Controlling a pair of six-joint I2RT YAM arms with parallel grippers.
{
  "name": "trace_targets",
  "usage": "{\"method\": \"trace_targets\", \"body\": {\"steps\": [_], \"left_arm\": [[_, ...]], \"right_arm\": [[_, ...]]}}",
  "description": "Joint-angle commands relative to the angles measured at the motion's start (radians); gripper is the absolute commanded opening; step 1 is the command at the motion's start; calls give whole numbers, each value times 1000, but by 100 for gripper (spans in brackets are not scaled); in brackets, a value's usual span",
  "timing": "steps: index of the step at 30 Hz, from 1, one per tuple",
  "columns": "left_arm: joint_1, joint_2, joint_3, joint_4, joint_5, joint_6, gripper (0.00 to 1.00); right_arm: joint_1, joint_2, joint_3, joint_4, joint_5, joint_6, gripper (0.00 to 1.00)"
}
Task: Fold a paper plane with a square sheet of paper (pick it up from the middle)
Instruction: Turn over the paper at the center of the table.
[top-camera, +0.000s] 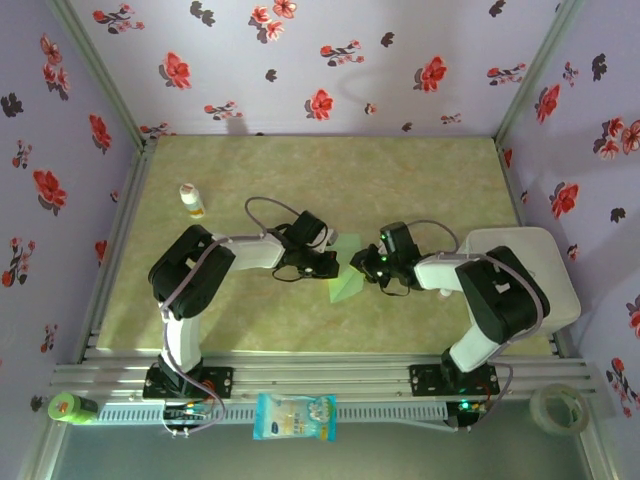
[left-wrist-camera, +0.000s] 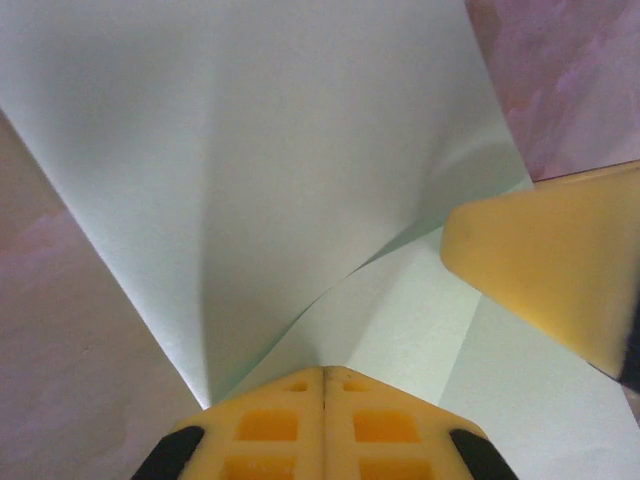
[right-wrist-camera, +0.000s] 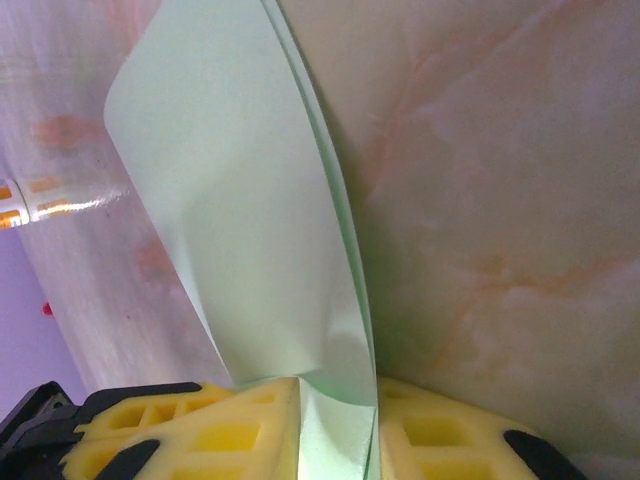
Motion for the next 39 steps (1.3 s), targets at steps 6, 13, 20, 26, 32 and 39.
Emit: {"method": "trace_targets", "body": {"steps": [6,13,20,26,32,39], "left_arm": [[0,-101,-47,30,-41,-39,10],[23,-311,-188,149,-180,-99,23],[89,-521,-305,154,-252,-150,28],[138,-716,-369,101,-331,-122,37],[169,-834,-393,30,-387,-40,53],[218,-905,-386,-56,-398,18,91]], "right_arm": [[-14,0,-6,40,-43,-37,10],[-15,-72,39,-61,-52,-129,7],[-7,-172,181,-398,44,-342,7],[44,-169,416,-789,293,-572,6],[140,-155,534,-926,547,-669,5],[263,-107,619,-1047,863,-708,4]]}}
